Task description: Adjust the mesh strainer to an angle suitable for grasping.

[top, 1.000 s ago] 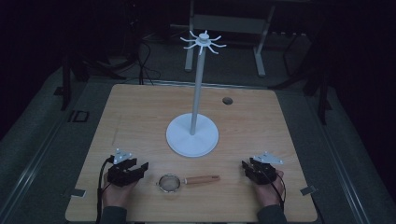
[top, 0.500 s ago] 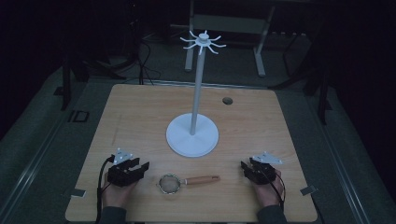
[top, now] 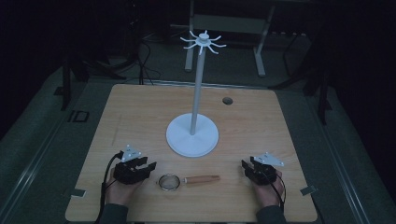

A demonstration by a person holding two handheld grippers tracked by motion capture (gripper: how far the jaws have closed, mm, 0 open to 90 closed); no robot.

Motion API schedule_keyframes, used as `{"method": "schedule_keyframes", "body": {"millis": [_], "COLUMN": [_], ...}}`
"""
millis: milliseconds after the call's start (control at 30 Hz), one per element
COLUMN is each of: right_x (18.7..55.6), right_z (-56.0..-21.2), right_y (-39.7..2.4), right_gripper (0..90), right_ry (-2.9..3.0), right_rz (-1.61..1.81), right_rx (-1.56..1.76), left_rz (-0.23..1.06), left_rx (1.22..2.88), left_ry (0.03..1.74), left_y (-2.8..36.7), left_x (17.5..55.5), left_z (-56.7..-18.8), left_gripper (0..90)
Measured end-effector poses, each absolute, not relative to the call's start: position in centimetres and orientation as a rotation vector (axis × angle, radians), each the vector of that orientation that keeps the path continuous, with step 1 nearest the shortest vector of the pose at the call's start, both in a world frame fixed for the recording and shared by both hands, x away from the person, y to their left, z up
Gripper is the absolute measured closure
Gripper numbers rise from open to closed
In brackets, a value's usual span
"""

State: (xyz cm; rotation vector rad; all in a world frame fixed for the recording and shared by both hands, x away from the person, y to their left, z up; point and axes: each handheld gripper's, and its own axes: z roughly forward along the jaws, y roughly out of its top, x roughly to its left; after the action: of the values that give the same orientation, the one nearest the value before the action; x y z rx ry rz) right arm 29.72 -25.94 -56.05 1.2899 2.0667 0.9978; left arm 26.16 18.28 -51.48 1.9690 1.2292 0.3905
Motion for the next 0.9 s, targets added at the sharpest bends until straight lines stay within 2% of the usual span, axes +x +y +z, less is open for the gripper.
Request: {"method": "schedule_keyframes", "body": {"millis": [900], "right_x": [29.8], "right_z": [-56.0], "right_y": [-26.3], "right_gripper": [54.4], "right_ry": [2.044], "right_rz": [1.035], "right_rx": [1.314], "left_rz": [0.362], "left_rx": [2.130], "left_ry": [1.053], "left_y": [13.9], "left_x": [27.8], "left_z": [-49.4], "left_gripper": [55.9]}}
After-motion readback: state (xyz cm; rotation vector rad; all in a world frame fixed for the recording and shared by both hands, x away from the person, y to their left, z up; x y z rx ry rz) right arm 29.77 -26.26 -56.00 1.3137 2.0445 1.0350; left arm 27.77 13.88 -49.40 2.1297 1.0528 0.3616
